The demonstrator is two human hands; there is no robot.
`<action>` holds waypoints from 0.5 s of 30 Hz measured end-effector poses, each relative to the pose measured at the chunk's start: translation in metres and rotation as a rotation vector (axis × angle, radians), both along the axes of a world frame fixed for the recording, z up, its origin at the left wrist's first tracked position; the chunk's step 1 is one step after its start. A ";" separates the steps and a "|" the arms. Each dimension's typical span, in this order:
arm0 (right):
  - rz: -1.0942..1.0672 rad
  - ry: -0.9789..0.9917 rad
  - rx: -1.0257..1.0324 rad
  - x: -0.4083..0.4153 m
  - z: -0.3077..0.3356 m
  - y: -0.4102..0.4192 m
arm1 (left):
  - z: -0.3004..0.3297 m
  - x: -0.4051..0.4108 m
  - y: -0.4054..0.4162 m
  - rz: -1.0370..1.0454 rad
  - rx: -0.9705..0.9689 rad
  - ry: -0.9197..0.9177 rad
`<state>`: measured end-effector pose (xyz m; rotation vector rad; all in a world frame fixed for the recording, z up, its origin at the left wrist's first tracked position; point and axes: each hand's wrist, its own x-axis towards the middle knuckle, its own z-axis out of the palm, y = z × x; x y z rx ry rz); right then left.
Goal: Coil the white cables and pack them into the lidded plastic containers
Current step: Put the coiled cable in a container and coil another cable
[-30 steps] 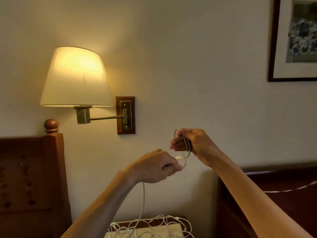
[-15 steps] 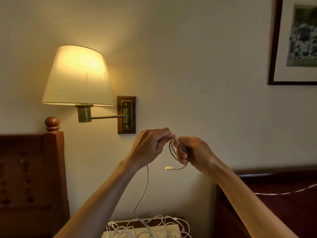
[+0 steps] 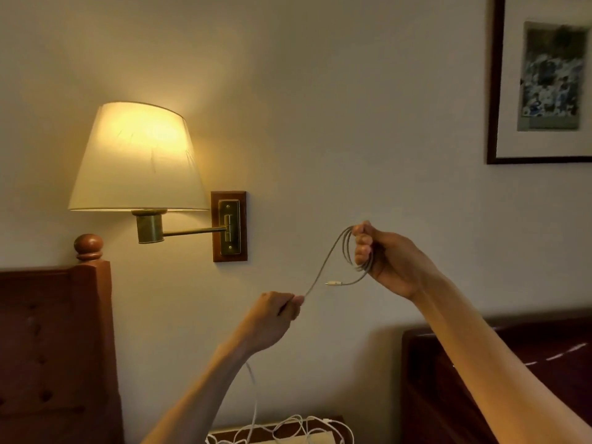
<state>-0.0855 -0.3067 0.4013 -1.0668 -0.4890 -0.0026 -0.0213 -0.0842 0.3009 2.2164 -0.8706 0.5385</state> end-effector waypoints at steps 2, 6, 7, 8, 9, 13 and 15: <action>-0.168 -0.087 -0.148 0.004 -0.008 0.009 | 0.025 -0.022 -0.005 -0.012 0.298 -0.022; -0.321 -0.259 -0.375 0.003 -0.026 0.032 | 0.071 -0.063 -0.011 -0.200 0.462 -0.084; -0.332 -0.283 -0.440 0.001 -0.030 0.036 | 0.078 -0.068 -0.010 -0.229 0.432 -0.119; -0.349 -0.308 -0.514 -0.001 -0.033 0.040 | 0.083 -0.070 -0.009 -0.236 0.396 -0.183; -0.358 -0.333 -0.578 -0.003 -0.035 0.042 | 0.087 -0.070 -0.007 -0.229 0.366 -0.272; -0.285 -0.317 -0.594 -0.008 -0.038 0.049 | 0.091 -0.059 0.006 -0.106 0.255 -0.592; -0.222 -0.272 -0.565 -0.009 -0.035 0.051 | 0.091 -0.051 0.012 -0.009 0.212 -0.643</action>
